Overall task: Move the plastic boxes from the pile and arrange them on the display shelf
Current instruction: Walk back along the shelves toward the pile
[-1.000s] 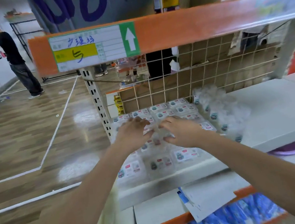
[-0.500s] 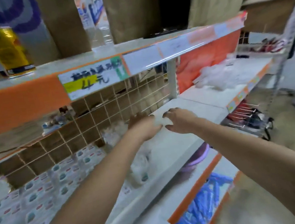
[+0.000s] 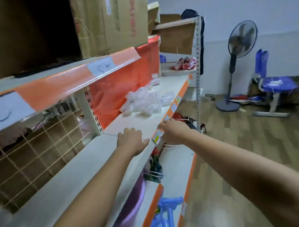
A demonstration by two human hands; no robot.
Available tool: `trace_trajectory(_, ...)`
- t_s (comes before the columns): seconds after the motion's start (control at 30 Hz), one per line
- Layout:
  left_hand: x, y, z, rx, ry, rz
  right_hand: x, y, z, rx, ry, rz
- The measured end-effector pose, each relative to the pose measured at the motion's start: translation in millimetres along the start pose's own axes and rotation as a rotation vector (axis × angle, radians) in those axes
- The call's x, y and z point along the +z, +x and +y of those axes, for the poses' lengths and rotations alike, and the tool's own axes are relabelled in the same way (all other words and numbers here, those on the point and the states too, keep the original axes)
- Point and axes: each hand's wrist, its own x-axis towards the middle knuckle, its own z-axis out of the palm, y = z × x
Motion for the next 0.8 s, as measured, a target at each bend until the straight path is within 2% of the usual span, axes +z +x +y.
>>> trace_trajectory(0.23,11.1,105.4,41.9,0.093,0.006,0.013,14.5,49.0,85.3,0.096,0.024,-0.001)
trace_trajectory(0.47,12.7,236.1,56.0,0.134,-0.022,0.035,16.6,143.8,166.3,0.174,-0.007,-0.043)
trace_trajectory(0.63,11.5,323.2,52.4,0.141,-0.033,0.032,17.5,219.4,214.8,0.177,0.028,-0.038)
trace_trajectory(0.8,22.6,373.9,49.7,0.101,-0.054,-0.01,33.7,273.2,246.6,0.133,0.052,-0.076)
